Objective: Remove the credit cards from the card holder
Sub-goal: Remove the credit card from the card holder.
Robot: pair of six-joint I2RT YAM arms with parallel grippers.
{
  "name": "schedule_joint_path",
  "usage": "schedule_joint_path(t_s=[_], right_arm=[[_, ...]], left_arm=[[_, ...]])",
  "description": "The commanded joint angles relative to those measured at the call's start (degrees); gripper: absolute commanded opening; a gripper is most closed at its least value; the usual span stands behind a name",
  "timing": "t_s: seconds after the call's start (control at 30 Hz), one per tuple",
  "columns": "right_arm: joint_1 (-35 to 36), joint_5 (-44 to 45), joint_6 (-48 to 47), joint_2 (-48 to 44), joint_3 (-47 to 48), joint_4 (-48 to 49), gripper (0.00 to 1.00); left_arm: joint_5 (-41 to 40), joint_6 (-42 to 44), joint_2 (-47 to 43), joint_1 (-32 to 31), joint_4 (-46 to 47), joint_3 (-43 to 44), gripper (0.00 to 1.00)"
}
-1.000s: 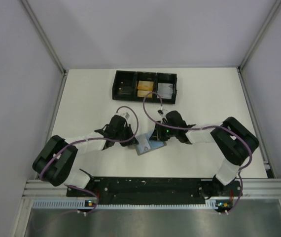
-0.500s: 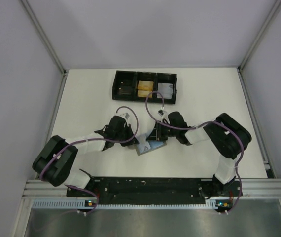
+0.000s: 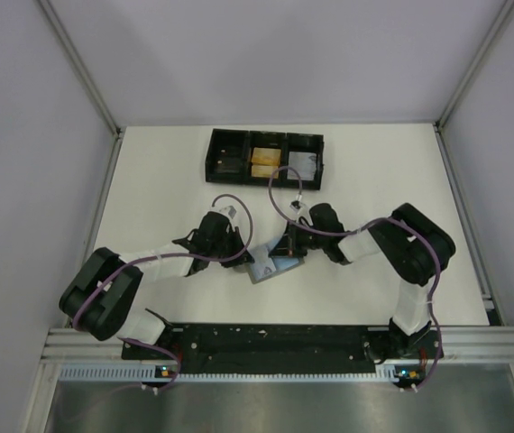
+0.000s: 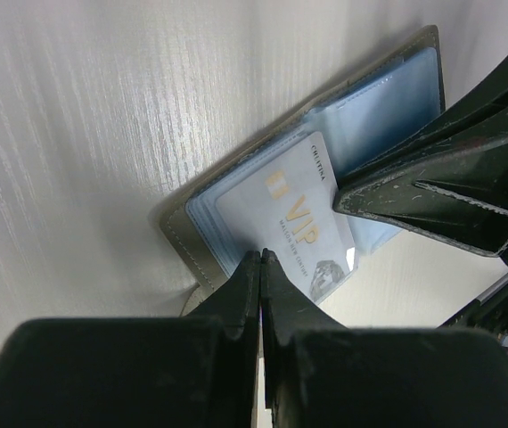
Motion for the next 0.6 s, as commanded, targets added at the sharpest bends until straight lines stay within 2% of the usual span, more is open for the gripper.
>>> schedule_joint_path(t_s=[0.0,0.33,0.37,0.47,0.57], right_arm=[[-1.2,-2.6,0.1,0.4,-0.7,3.2,0.00],[-3.6,-6.0,0.8,-0.4,-2.4,6.3,0.00],[-3.6,-6.5,1.1,-0.4,-2.3,6.7,0.01],[-3.3,-7.3,1.1,0.2,-1.6,6.7,0.15],[-2.7,-7.5,0.8,1.2,-0.6,5.3,0.19]], left_arm=[[-3.0,0.8,2.1,-0.1,-3.3,-2.1,0.00],[-4.2,1.4,1.0,-0.1,-6.0,-2.1,0.00],[-4.3,1.4,0.9,-0.1,-6.0,-2.2,0.00],[-4.1,1.4,0.9,-0.1,-6.1,-2.1,0.00],[-4.0,1.4,0.9,-0.2,-6.1,-2.1,0.00]])
